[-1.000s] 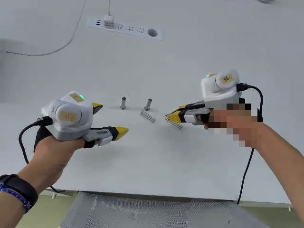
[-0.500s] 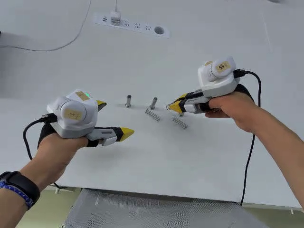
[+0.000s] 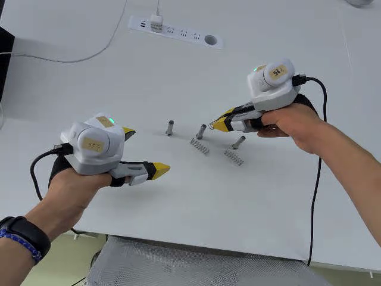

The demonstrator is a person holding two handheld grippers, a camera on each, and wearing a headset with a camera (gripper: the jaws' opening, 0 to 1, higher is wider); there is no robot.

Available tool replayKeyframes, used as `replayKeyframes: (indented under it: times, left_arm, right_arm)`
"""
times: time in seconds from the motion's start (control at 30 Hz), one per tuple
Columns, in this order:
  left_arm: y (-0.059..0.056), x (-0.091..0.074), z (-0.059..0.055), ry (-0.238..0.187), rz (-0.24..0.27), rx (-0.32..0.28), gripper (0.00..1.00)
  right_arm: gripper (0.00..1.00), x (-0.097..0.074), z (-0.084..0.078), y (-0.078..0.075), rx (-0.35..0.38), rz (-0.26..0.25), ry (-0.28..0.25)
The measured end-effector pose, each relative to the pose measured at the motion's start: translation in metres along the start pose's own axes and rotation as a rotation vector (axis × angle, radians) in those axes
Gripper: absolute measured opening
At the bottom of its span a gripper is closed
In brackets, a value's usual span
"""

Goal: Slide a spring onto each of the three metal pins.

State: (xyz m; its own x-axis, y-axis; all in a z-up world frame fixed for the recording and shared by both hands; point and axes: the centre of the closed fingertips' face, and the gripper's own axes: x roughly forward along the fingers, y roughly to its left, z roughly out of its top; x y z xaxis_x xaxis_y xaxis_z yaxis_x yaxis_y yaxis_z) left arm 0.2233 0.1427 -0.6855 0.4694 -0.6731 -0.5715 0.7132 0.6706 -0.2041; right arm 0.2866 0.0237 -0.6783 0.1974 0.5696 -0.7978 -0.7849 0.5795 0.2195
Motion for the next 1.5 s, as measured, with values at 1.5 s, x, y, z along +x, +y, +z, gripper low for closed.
replayKeyframes:
  times: [1.5]
  left_arm:
    - [0.002, -0.002, -0.013, 0.002, -0.002, -0.042, 0.7]
  right_arm:
    - [0.13, 0.031, 0.004, -0.007, -0.093, 0.011, 0.064]
